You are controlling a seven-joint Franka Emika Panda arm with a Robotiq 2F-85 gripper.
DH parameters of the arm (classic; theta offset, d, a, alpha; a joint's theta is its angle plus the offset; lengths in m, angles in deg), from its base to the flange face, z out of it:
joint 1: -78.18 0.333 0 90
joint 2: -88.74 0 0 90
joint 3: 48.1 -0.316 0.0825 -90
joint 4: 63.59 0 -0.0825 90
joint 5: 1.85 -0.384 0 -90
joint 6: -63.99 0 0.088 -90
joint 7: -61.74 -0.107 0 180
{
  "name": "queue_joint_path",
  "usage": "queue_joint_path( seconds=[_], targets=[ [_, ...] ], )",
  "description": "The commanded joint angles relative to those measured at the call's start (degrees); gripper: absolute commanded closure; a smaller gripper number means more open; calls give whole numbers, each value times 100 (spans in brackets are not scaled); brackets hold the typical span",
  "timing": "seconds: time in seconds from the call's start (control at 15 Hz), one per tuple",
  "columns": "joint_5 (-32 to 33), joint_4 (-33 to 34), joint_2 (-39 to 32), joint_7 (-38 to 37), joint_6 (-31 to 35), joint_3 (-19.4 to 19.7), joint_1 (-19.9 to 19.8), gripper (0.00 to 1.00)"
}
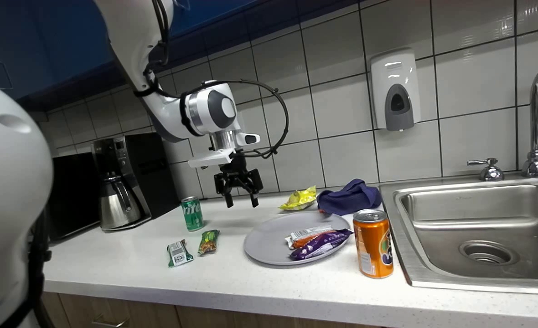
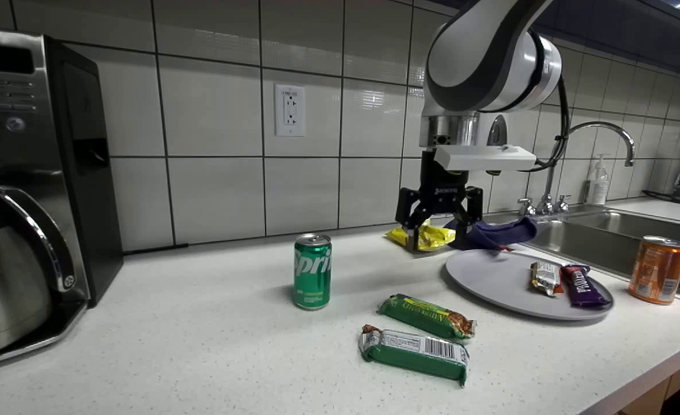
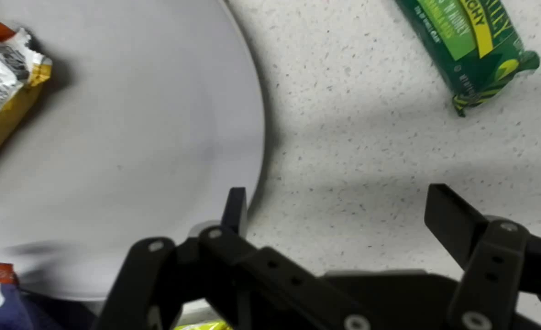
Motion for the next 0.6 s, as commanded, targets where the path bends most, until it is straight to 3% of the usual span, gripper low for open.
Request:
queue_joint_path(
  seconds=[0.0,0.53],
  targets=[
    [-555,-326,341,1169,65,-292,-106,0],
    [-1524,-515,368,3087,-165,-658,-131,0]
  ],
)
